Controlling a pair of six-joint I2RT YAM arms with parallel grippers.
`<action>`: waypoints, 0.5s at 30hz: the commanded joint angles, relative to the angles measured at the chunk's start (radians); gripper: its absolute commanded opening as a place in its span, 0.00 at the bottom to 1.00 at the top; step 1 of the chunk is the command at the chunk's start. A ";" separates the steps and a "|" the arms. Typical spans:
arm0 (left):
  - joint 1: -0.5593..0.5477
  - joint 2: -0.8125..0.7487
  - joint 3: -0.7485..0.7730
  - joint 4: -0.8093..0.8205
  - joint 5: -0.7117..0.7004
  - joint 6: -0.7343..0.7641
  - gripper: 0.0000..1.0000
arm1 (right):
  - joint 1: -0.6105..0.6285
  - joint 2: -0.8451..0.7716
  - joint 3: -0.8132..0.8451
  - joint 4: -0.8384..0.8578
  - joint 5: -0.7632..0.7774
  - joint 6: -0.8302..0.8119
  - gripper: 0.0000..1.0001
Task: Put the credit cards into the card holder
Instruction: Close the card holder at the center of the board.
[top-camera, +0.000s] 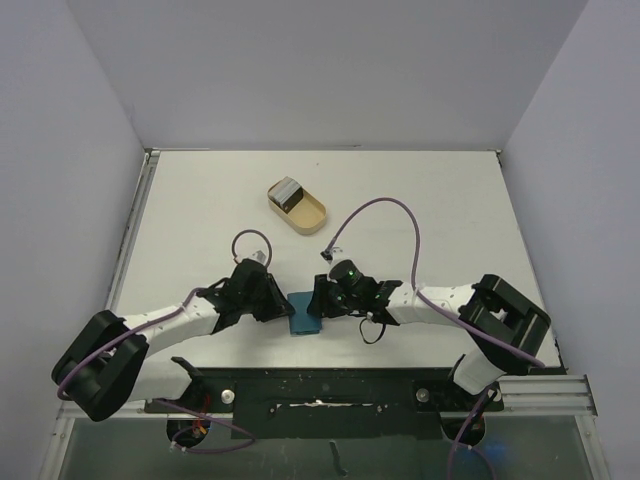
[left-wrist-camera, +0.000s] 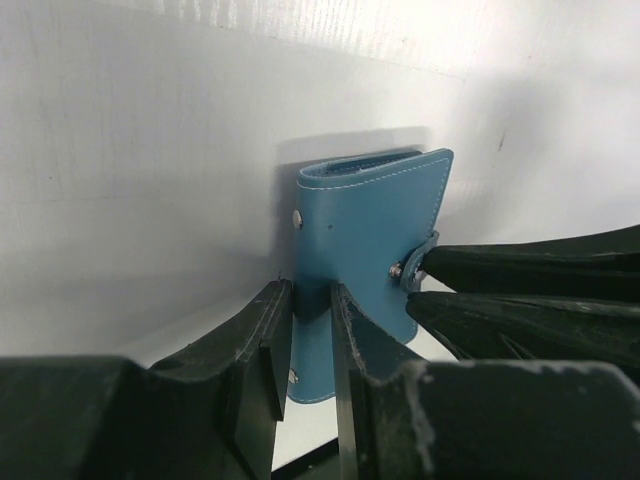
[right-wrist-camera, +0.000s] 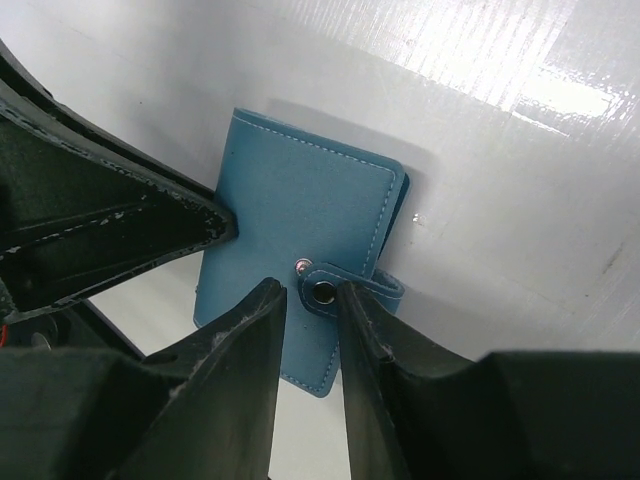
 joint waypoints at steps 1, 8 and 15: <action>-0.006 -0.054 -0.005 0.091 0.030 -0.045 0.19 | 0.008 0.016 0.036 0.036 -0.015 0.006 0.28; -0.006 -0.073 -0.035 0.118 0.039 -0.064 0.19 | 0.010 0.026 0.028 0.022 -0.001 0.012 0.29; -0.006 -0.068 -0.066 0.168 0.051 -0.076 0.19 | 0.010 0.021 0.004 0.107 -0.042 0.039 0.29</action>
